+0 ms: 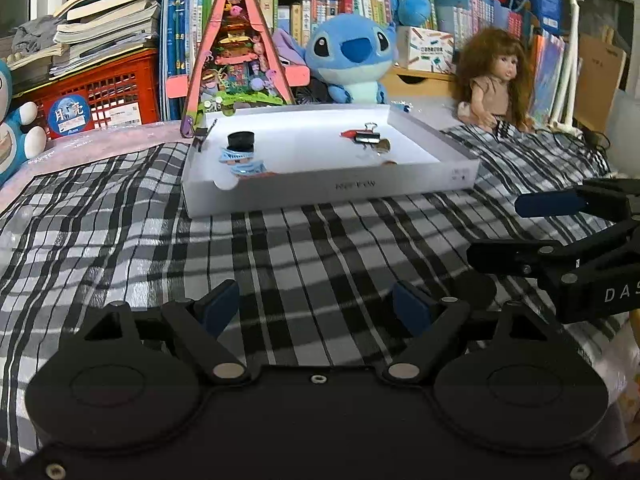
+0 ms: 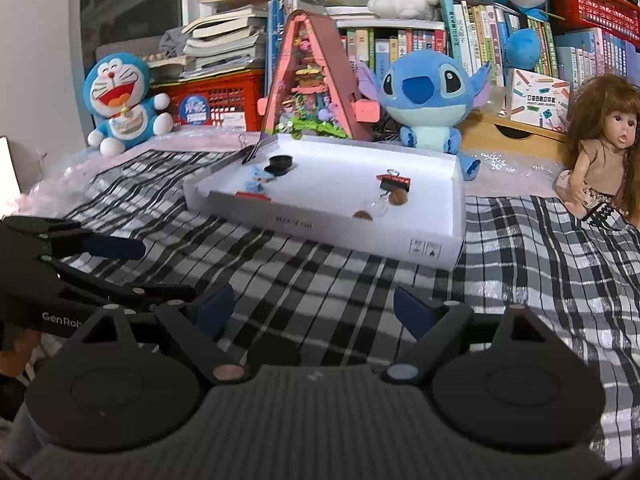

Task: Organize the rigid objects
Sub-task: 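Move both tools back toward the last black caps on the cloth, then grasp a black round cap with the left tool while the right tool grasps another black cap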

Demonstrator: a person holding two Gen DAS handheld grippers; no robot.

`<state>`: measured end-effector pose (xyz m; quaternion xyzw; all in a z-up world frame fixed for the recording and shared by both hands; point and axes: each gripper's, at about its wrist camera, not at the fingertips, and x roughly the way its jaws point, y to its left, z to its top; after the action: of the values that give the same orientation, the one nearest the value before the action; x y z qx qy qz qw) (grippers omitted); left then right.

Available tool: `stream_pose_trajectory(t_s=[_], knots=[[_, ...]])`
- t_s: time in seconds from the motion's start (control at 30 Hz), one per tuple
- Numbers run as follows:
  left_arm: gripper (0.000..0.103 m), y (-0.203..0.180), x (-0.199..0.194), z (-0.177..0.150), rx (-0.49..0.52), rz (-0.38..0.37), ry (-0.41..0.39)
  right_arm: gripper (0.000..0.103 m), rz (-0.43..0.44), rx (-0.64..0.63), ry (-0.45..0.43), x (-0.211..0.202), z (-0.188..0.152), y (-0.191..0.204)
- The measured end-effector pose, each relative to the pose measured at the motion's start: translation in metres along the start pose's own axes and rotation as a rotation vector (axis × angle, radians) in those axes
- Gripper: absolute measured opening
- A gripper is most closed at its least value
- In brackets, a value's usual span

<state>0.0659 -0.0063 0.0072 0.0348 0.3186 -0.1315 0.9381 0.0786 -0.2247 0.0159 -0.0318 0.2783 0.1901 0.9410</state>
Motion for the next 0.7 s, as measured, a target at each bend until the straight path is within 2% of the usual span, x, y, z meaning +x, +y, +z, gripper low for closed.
stream_pose_trajectory(t_s=[0.7], knots=[[0.083, -0.016, -0.012, -0.025, 0.062, -0.044, -0.004, 0.093, 0.016, -0.082, 0.051, -0.005, -0.03, 0.013]])
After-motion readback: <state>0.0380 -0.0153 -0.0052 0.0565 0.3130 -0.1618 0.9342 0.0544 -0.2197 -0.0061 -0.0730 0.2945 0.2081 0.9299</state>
